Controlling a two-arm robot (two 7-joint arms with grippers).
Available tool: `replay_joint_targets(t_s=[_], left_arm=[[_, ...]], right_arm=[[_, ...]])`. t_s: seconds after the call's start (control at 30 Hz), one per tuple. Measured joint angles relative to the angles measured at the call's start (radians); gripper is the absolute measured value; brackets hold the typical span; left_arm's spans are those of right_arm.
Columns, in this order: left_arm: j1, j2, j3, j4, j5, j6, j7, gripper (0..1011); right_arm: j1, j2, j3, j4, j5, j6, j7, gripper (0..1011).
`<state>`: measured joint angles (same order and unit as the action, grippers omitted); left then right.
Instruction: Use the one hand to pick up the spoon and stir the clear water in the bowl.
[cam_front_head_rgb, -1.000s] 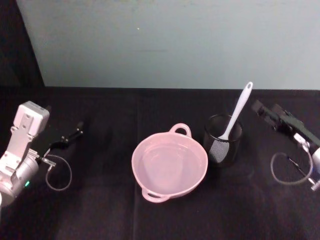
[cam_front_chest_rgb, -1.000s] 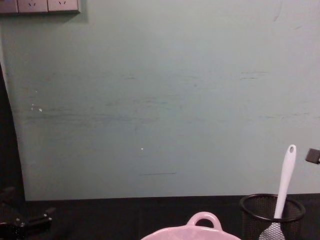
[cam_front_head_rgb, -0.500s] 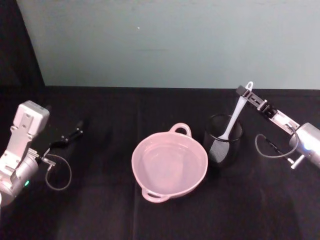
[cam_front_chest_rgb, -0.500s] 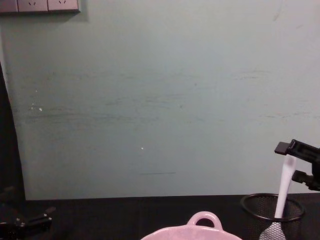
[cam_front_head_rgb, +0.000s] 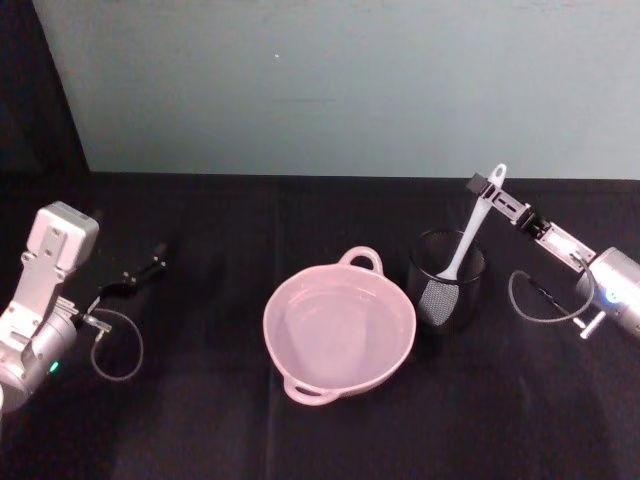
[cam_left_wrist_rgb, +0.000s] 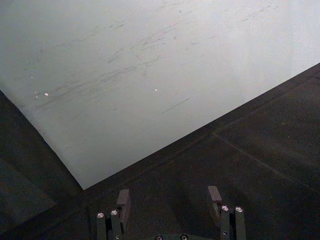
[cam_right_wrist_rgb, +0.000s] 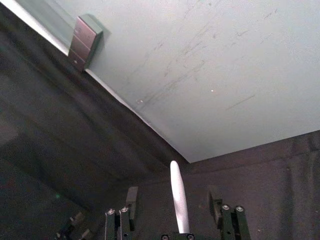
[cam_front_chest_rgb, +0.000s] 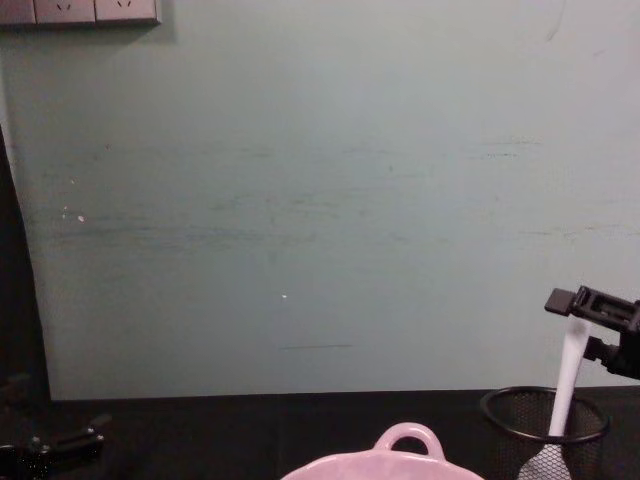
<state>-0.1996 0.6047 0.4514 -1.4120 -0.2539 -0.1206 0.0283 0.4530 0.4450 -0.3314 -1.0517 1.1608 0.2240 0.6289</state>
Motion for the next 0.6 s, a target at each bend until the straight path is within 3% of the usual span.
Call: replay_joint_targets(t_s=[0.6], left_arm=[[0.000, 0.000, 0.000, 0.000, 0.000, 0.000, 0.000, 1005]], right_arm=[[0.014, 0.040, -0.046, -0.002, -0.014, -0.038, 0.008, 370]])
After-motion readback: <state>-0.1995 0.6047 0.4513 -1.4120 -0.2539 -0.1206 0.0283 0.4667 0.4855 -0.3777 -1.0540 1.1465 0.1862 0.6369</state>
